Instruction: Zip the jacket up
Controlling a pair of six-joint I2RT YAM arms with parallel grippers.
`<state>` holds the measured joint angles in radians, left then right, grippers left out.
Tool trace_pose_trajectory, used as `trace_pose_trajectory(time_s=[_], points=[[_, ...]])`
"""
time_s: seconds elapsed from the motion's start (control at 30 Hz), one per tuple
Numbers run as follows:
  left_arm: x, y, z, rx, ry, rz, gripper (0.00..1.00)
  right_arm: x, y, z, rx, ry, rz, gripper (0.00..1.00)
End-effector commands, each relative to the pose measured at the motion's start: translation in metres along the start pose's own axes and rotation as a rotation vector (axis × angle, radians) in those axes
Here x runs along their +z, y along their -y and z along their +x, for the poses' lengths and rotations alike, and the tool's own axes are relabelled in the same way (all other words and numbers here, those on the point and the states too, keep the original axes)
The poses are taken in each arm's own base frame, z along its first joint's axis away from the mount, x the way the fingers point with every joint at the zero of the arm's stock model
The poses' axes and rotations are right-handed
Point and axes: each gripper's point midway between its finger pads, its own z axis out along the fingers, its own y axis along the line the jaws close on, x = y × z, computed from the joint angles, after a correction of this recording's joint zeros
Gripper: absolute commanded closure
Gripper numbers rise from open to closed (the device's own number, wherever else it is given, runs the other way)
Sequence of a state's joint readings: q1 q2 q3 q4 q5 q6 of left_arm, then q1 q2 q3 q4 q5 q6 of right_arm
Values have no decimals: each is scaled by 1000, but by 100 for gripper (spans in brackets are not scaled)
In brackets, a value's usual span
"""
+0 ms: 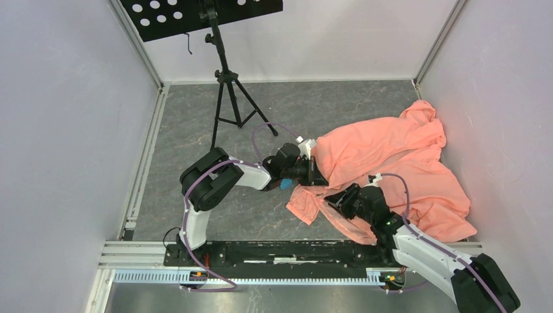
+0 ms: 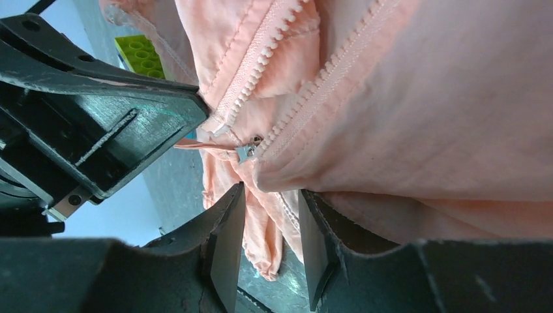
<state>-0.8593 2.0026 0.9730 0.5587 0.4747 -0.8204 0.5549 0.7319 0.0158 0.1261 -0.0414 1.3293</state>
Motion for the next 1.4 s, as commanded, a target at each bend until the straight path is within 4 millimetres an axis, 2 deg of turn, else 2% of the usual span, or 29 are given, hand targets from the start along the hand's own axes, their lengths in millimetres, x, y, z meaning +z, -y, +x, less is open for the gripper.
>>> trace_pose_trajectory(time_s=[0.0,0.23,0.47,0.53,0.57,0.6,0.7,0.93,1.17,1.37], points=[[2,5,-6,61,29,47,98,2,42,8,56,-8,139,57],[1,4,-4,60,31,47,98,7,35,12,77,-41,133,60],[-1,7,-6,57,42,55,98,9,52,1,130,52,162,63],[-2,9,-6,53,44,61,98,10,54,-2,112,75,136,69],[-2,10,-6,52,45,65,98,9,57,-3,100,83,136,75],[-3,11,-6,50,46,68,98,9,62,-2,88,88,141,85],[-4,14,-7,48,54,85,98,7,69,-1,20,94,114,99],[-9,27,-9,53,73,147,98,5,64,3,-202,62,32,100],[-20,28,-21,43,133,222,98,0,84,6,-190,71,65,100],[-20,27,-18,40,137,245,98,-1,102,4,-209,83,129,100]])
